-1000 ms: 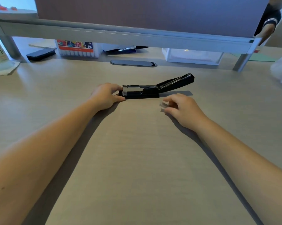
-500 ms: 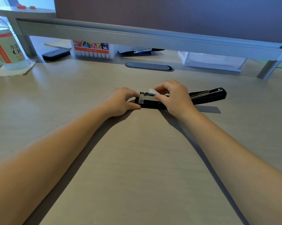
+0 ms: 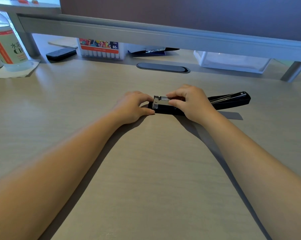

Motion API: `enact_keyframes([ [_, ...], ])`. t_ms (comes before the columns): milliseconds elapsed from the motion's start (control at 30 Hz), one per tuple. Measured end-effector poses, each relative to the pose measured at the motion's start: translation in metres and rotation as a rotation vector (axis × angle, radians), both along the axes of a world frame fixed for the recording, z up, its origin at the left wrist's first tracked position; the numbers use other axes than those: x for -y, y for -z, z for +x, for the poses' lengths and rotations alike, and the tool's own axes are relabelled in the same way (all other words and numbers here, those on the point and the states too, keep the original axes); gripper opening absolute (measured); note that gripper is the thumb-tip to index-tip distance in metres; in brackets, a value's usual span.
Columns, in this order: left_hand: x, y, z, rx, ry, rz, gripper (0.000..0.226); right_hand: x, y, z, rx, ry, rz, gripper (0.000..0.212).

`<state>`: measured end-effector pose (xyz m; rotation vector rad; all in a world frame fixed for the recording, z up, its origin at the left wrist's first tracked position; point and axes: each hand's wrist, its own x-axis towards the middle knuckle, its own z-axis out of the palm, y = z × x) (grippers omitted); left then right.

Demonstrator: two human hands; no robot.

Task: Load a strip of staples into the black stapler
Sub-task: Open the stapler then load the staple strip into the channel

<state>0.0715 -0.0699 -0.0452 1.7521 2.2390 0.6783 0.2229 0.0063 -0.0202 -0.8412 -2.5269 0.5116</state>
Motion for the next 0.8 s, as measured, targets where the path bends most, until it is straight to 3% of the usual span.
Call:
enact_keyframes([
  [100, 0.0002, 0.0005, 0.0002, 0.004, 0.001, 0.000, 0.042, 0.0012, 0.0057, 0.0037, -0.025, 0.013, 0.053, 0.033],
  [300, 0.0001, 0.0019, -0.0005, 0.012, 0.007, 0.004, 0.042, 0.0004, 0.0095, 0.0088, -0.018, 0.060, 0.115, 0.015],
  [800, -0.0009, 0.0020, -0.0019, -0.018, 0.009, 0.008, 0.041, 0.0044, 0.0065, 0.0023, 0.037, -0.030, 0.103, 0.031],
])
